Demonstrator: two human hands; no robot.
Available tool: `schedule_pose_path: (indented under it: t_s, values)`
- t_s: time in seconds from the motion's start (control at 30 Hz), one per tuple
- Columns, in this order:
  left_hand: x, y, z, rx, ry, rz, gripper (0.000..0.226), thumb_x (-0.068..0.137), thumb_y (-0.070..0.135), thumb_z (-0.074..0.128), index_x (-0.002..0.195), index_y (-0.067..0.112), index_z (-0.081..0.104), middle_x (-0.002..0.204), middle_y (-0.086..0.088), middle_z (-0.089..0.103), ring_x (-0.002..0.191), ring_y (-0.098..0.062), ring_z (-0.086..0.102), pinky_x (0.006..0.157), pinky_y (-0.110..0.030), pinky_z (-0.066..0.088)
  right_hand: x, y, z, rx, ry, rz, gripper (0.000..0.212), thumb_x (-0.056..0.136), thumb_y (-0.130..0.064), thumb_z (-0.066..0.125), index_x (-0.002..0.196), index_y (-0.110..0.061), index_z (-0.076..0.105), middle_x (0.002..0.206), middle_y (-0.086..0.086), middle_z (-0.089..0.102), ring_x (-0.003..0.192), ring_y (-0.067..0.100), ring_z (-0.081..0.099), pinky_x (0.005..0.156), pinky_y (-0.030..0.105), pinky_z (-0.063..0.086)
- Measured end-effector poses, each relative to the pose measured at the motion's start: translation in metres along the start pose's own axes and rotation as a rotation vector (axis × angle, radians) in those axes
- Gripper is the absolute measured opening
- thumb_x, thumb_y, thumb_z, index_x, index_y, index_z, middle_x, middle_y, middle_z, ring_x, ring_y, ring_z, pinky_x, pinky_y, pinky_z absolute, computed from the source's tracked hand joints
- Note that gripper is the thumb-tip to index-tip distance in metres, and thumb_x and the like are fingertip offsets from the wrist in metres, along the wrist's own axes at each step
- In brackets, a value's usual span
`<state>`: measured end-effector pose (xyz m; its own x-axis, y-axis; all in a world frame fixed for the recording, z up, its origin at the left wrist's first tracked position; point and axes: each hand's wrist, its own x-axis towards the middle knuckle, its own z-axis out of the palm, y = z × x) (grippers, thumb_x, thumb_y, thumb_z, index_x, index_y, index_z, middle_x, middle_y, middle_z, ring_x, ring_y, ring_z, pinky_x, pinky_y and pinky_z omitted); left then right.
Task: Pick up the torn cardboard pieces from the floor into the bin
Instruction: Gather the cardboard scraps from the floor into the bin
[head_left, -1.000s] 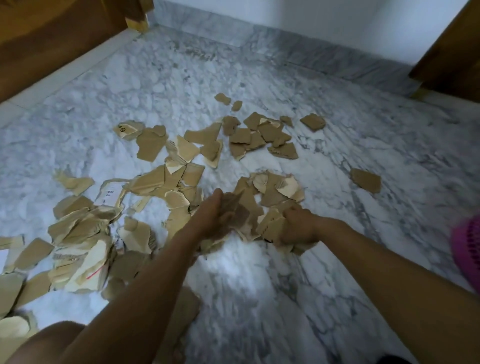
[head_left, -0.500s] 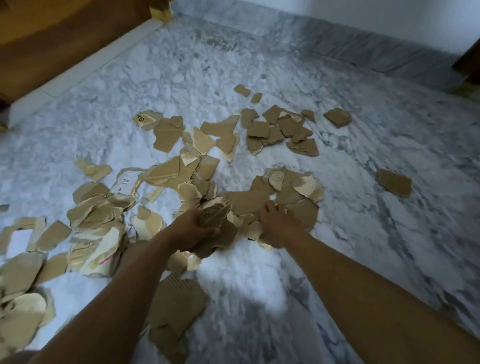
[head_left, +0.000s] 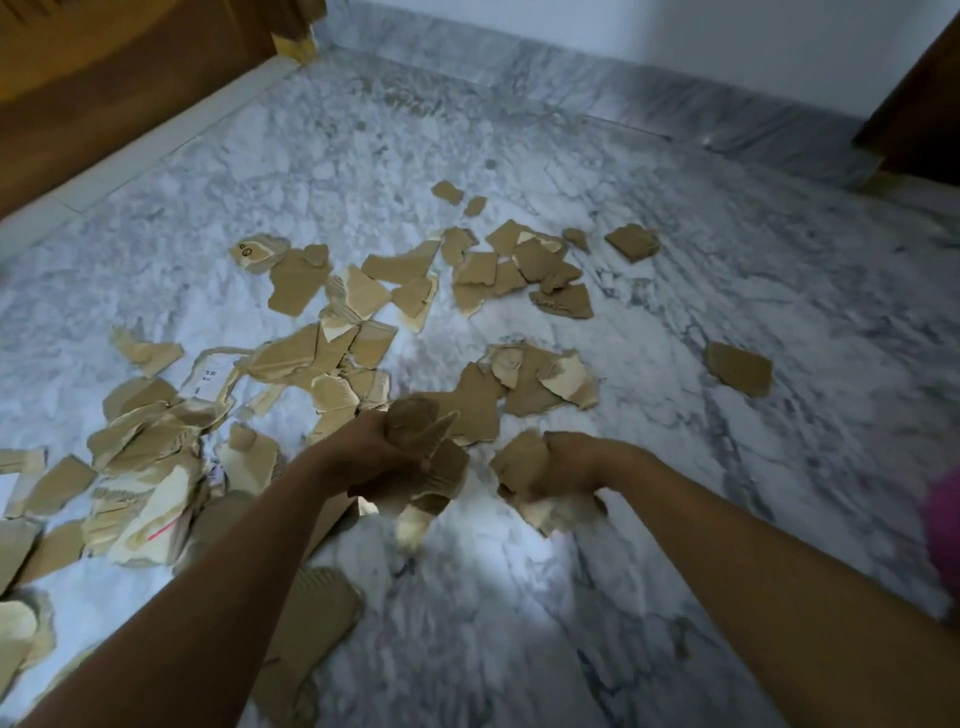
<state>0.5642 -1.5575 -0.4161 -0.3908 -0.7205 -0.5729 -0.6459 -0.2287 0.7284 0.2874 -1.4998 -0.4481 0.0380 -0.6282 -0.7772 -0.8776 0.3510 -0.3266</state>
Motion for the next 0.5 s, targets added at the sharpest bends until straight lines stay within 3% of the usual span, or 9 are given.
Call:
schedule_pose_path:
  t_s: [0.07,0.13,0.23,0.3,0.37,0.43,0.5]
  values:
    - [0.007,0.011,0.000,0.072,0.008,-0.032,0.028,0.070,0.005,0.085,0.096,0.008,0.074,0.091,-0.014,0.076,0.086,-0.031,0.072,0.078,-0.038,0.059,-0.009,0.014,-0.029,-0.025,-0.020,0.046,0.067,0.076,-0.047,0.081,0.128,-0.011,0.057,0.122,0.007,0.063,0.104,0.025,0.064,0.086,0.035,0.056]
    - [0.018,0.025,0.001,0.178,0.013,-0.019,0.026,0.070,0.009,0.086,0.093,0.007,0.075,0.086,-0.011,0.075,0.080,-0.027,0.071,0.074,-0.032,0.056,-0.016,0.024,-0.049,-0.020,-0.042,0.104,0.077,0.072,-0.048,0.084,0.132,-0.011,0.052,0.121,0.007,0.061,0.101,0.025,0.066,0.086,0.039,0.059]
    - [0.039,0.043,0.005,0.262,0.024,0.002,0.023,0.071,0.010,0.085,0.090,0.004,0.074,0.078,-0.006,0.070,0.070,-0.019,0.065,0.068,-0.027,0.051,-0.017,0.023,-0.050,-0.111,-0.054,0.140,0.085,0.078,-0.051,0.080,0.141,-0.007,0.045,0.136,0.011,0.055,0.114,0.029,0.062,0.095,0.042,0.056]
    - [0.059,0.048,0.014,0.367,0.036,0.002,0.022,0.072,0.013,0.085,0.089,0.006,0.073,0.074,-0.004,0.067,0.069,-0.017,0.063,0.064,-0.025,0.048,-0.009,0.020,-0.032,-0.097,-0.024,0.146,0.093,0.081,-0.053,0.076,0.150,-0.008,0.035,0.154,0.015,0.036,0.132,0.033,0.049,0.104,0.042,0.048]
    - [0.077,0.042,0.023,0.451,0.031,-0.021,0.035,0.069,0.023,0.087,0.097,0.007,0.074,0.084,-0.007,0.071,0.082,-0.023,0.067,0.076,-0.030,0.053,0.004,0.018,-0.006,-0.036,0.051,0.180,0.094,0.082,-0.050,0.076,0.153,-0.013,0.026,0.159,0.019,0.012,0.142,0.040,0.027,0.110,0.047,0.037]
    - [0.094,0.028,0.034,0.582,0.026,-0.036,0.053,0.064,0.040,0.088,0.109,0.016,0.072,0.104,-0.011,0.068,0.096,-0.027,0.065,0.088,-0.037,0.054,0.015,0.019,0.015,-0.020,0.190,0.205,0.087,0.081,-0.046,0.078,0.146,-0.016,0.029,0.153,0.018,0.012,0.139,0.040,0.022,0.108,0.049,0.039]
    - [0.101,0.016,0.041,0.733,0.039,-0.045,0.072,0.059,0.056,0.084,0.122,0.026,0.065,0.122,-0.012,0.053,0.110,-0.032,0.055,0.096,-0.042,0.049,0.023,0.022,0.026,-0.021,0.289,0.193,0.082,0.080,-0.043,0.080,0.140,-0.017,0.031,0.146,0.017,0.020,0.133,0.039,0.028,0.103,0.049,0.043]
